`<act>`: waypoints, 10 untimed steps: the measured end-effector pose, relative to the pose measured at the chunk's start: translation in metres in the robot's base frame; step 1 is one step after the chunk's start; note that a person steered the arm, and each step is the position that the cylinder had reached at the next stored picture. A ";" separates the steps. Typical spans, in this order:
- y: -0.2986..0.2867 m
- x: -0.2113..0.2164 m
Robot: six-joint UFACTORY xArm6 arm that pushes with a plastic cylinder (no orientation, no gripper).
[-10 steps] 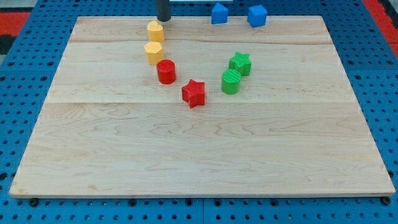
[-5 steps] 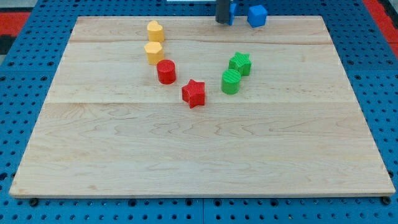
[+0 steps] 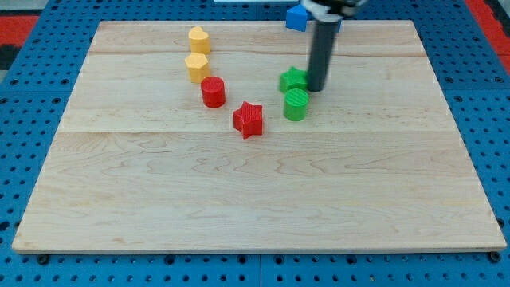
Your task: Push green star to the top centre of the board
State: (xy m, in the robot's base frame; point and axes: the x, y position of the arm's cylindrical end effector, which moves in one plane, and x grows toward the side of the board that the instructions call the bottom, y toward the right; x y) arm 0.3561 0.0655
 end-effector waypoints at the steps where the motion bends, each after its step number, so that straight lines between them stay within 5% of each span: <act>1: -0.048 -0.023; 3: -0.056 0.028; 6: -0.083 -0.047; 8: -0.120 -0.048; 10: -0.102 -0.095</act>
State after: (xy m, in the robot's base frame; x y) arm 0.2612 -0.0365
